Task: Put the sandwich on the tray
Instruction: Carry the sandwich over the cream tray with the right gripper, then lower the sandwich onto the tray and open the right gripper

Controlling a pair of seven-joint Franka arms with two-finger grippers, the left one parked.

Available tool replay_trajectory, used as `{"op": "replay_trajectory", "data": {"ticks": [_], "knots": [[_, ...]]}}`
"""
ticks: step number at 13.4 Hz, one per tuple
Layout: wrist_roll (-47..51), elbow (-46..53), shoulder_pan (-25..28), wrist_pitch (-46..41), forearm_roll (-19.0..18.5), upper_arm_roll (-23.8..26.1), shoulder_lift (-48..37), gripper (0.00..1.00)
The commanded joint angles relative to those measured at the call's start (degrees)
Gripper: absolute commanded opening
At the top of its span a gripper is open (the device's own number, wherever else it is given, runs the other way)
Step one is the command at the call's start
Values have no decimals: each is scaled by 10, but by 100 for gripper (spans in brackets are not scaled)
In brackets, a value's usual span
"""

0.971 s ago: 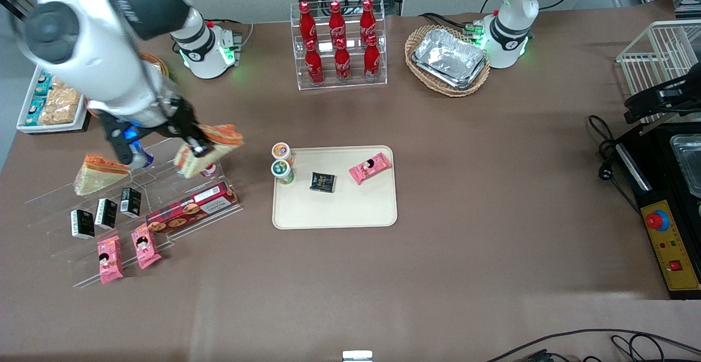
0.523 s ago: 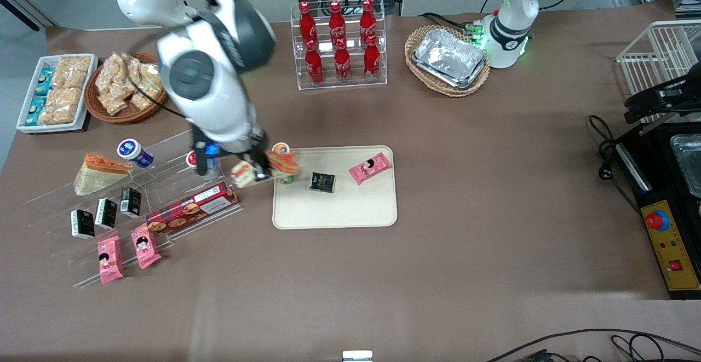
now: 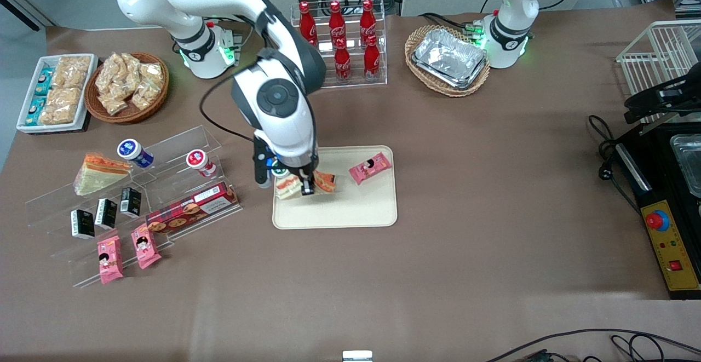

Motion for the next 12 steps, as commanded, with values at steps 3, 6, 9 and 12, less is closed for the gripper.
{"op": "replay_trajectory", "data": {"ticks": [3,6,9,12], "knots": [[73,11,-1,103,-11,12,72,0],[75,11,2,132,-10,14,106,0],[92,11,1,172,-9,23,129,0],[92,11,1,193,-8,26,142,0]]}}
